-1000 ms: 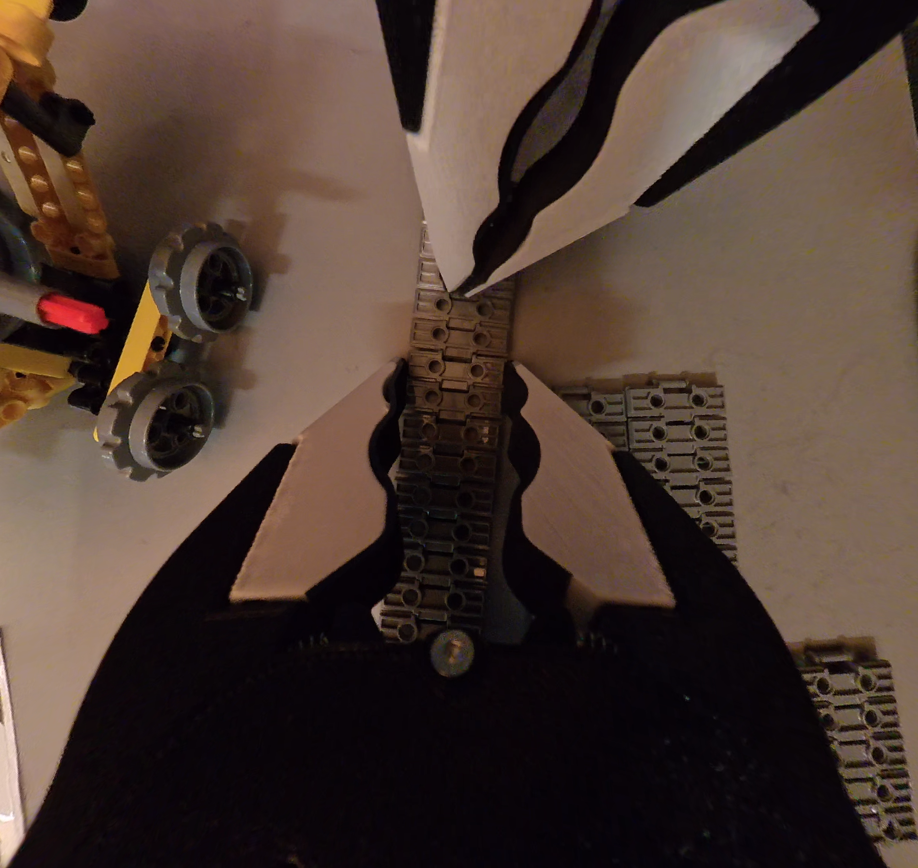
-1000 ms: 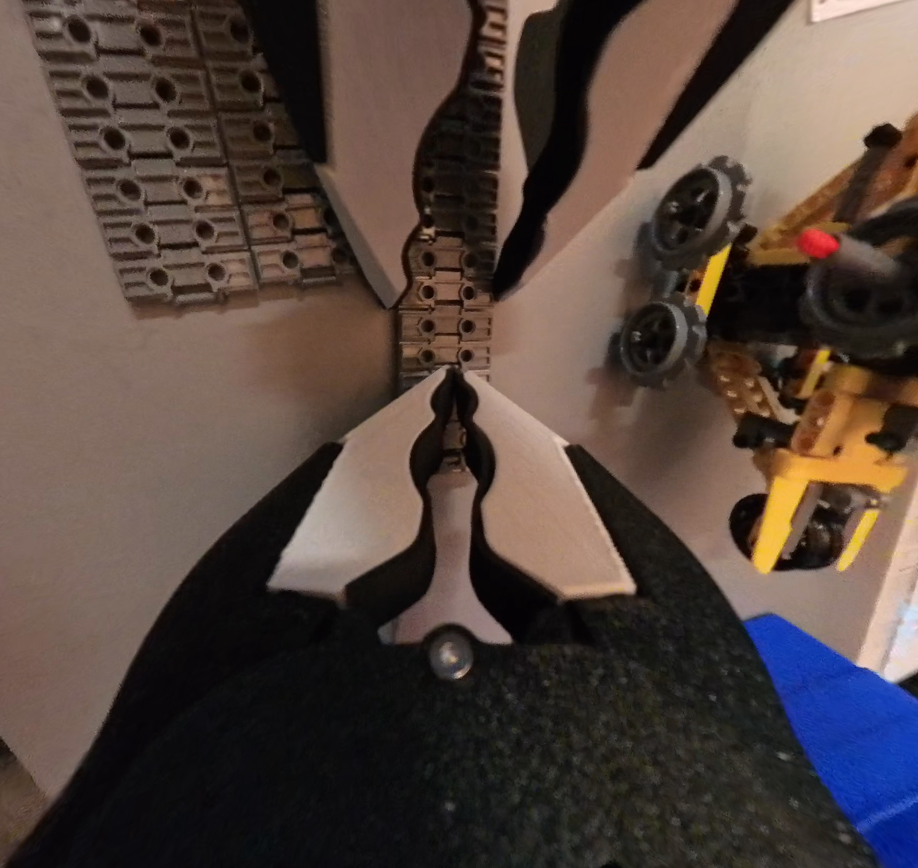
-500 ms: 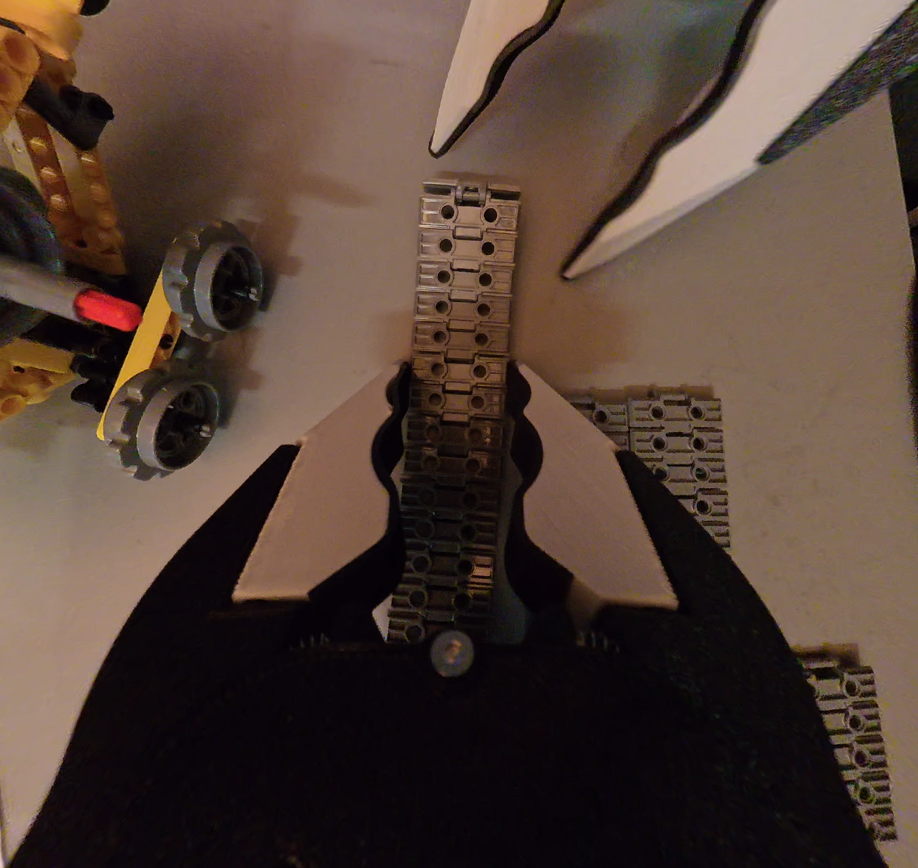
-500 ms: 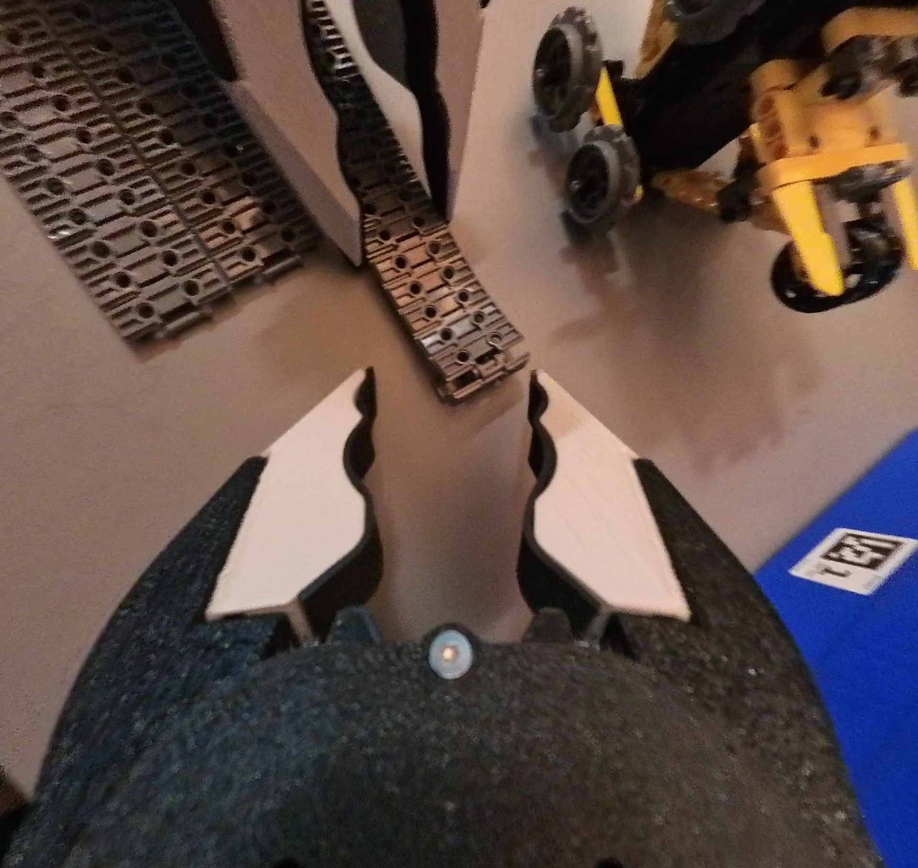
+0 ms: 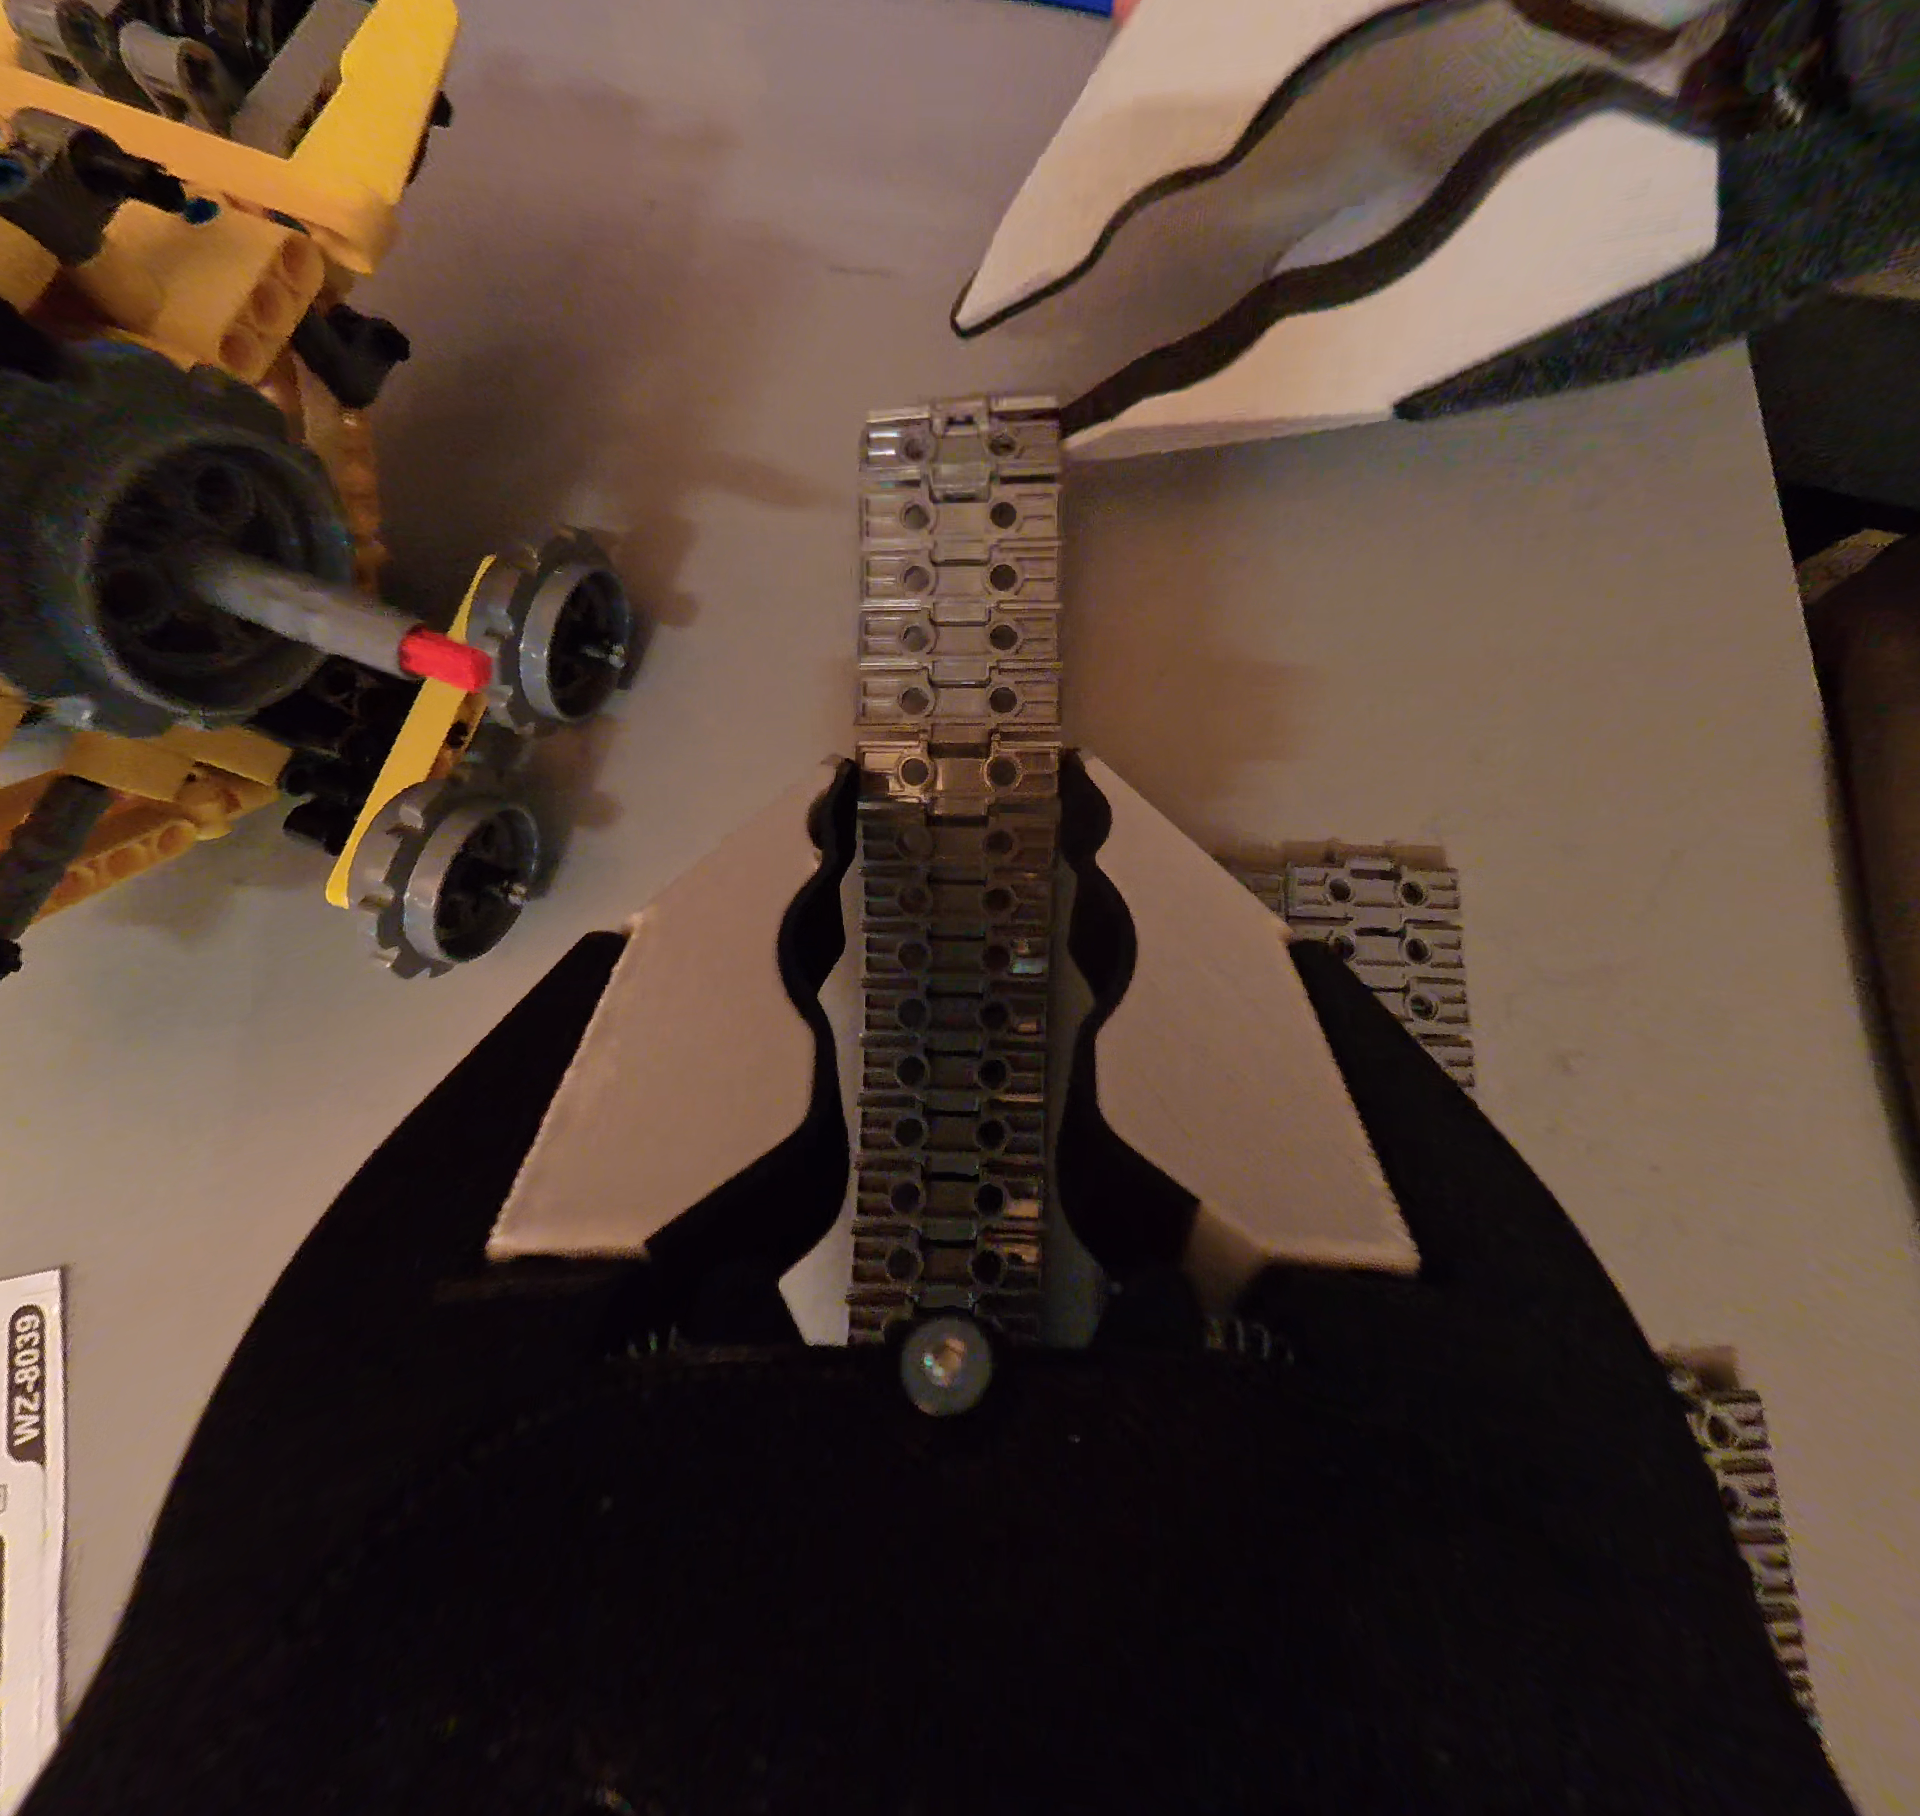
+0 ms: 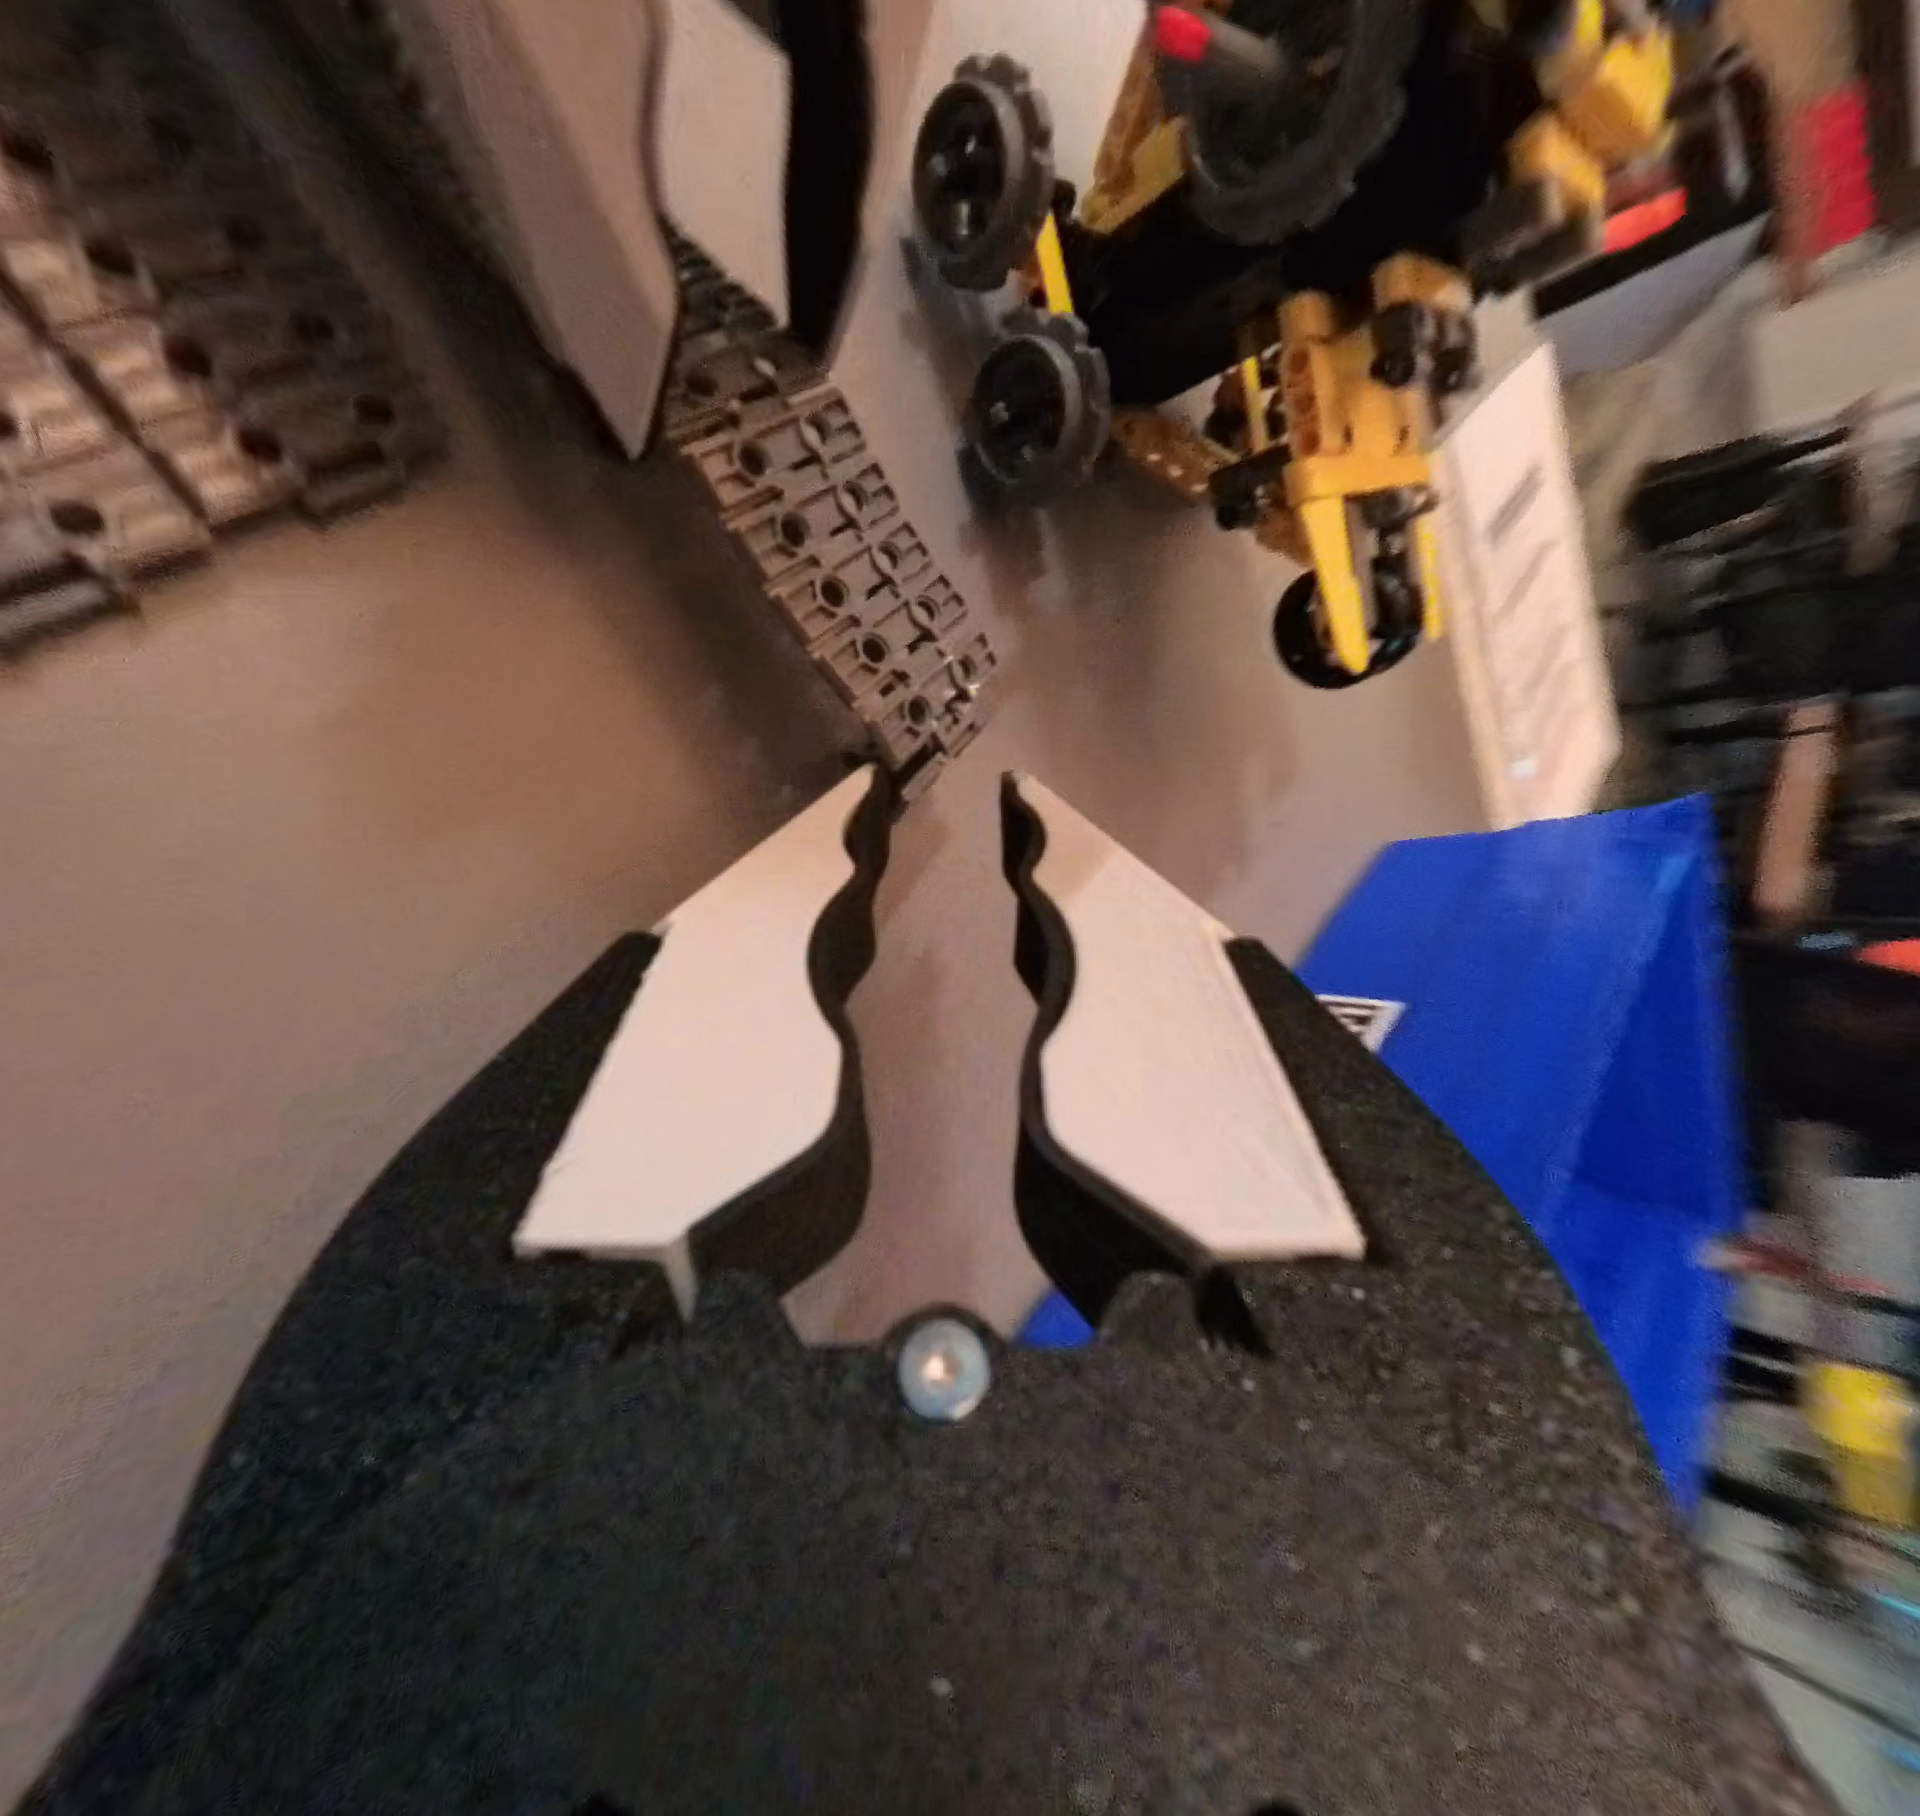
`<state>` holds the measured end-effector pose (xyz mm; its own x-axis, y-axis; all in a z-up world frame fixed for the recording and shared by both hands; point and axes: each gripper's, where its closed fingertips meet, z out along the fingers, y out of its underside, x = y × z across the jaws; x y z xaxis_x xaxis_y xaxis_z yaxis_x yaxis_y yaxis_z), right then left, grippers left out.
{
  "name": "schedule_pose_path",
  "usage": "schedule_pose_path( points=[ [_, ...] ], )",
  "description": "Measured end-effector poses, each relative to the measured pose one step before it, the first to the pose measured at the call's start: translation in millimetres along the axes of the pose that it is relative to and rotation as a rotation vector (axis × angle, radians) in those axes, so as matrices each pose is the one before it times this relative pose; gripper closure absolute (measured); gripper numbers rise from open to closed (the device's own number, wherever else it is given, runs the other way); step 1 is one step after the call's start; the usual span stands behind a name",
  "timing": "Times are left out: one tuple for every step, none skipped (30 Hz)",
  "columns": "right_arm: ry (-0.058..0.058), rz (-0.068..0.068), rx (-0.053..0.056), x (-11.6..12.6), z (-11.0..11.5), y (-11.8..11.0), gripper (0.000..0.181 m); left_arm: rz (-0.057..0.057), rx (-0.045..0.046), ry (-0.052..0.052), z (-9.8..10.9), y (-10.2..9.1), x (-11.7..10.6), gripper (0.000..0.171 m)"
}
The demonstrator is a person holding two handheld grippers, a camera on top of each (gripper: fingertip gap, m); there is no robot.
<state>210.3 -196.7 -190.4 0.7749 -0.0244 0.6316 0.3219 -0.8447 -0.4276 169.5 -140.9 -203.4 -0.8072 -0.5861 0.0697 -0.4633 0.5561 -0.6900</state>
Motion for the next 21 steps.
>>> schedule_pose_path(
  points=[
    [0.0538,-0.0794,-0.0156,0.67,-2.03,0.00,0.161,0.0037,0.00135,0.0000,0.70,-0.53,1.19,0.134],
    [0.0458,-0.0620,-0.0133,0.32,-1.33,-0.15,0.162,0.0055,-0.00135,-0.0036,0.38,-0.17,0.52,0.134],
    [0.0232,-0.0475,-0.0120,-2.05,-0.67,0.52,0.162,0.0049,-0.00439,-0.0003,0.41,0.25,0.75,0.134],
    [0.0016,-0.0315,-0.0093,-3.91,-0.12,1.16,0.162,0.0020,-0.00463,0.0040,0.66,0.40,1.24,0.133],
    [0.0043,-0.0116,-0.0046,-1.56,-0.18,1.41,0.161,0.0006,-0.00128,0.0034,0.69,0.14,1.17,0.134],
    [0.0076,0.0071,-0.0004,1.02,-0.88,1.13,0.161,0.0027,0.00458,-0.0006,0.20,-0.87,0.66,0.133],
    [-0.0093,0.0204,0.0029,0.02,-1.75,0.74,0.161,0.0018,0.00401,0.0030,0.07,-0.85,1.09,0.133],
    [-0.0280,0.0345,0.0052,-1.77,-2.47,0.47,0.160,-0.0005,-0.00394,0.0044,0.17,0.11,0.96,0.134],
    [-0.0368,0.0414,-0.0013,-2.39,-2.29,1.72,0.159,0.0009,-0.00969,-0.0047,0.30,1.34,-0.53,0.134],
    [-0.0395,0.0343,-0.0136,-3.13,-1.76,4.22,0.157,0.0039,-0.01409,-0.0125,0.62,2.69,-2.07,0.134],
    [-0.0394,0.0229,-0.0245,-3.94,-0.54,6.38,0.153,0.0009,-0.01783,-0.0058,1.33,3.59,-1.45,0.134],
    [-0.0197,0.0129,-0.0249,-1.88,-0.01,6.58,0.150,-0.0055,-0.01723,0.0074,1.85,3.50,0.31,0.133],
    [0.0126,0.0106,-0.0059,2.34,-0.37,4.01,0.150,-0.0084,-0.01195,0.0106,1.92,2.48,1.17,0.133],
    [0.0166,0.0116,0.0102,2.74,-1.41,1.59,0.151,-0.0047,-0.00046,0.0114,1.33,0.57,1.67,0.133],
    [-0.0029,0.0232,0.0194,0.29,-2.14,-0.43,0.152,-0.0039,0.00579,0.0116,0.60,-0.75,1.95,0.131],
    [-0.0171,0.0403,0.0276,-1.27,-2.15,-2.62,0.152,-0.0041,0.00222,0.0082,-0.10,-0.63,1.52,0.127],
    [-0.0260,0.0457,0.0378,-2.52,-1.82,-4.74,0.152,-0.0013,0.00076,0.0000,-1.09,-0.60,0.21,0.127],
    [-0.0309,0.0440,0.0467,-3.92,-0.94,-6.03,0.152,0.0035,-0.00097,-0.0026,-1.88,-0.14,-0.15,0.133],
    [-0.0266,0.0413,0.0415,-3.54,1.07,-5.25,0.152,0.0057,0.00046,-0.0061,-2.31,-0.03,-0.81,0.141],
    [-0.0159,0.0324,0.0176,-1.89,3.36,-1.66,0.151,0.0018,0.00395,-0.0079,-2.20,-0.42,-1.28,0.142],
    [-0.0031,0.0166,-0.0103,-0.02,5.02,2.44,0.148,-0.0055,0.00474,0.0011,-1.83,-0.52,-0.15,0.142]
  ],
)
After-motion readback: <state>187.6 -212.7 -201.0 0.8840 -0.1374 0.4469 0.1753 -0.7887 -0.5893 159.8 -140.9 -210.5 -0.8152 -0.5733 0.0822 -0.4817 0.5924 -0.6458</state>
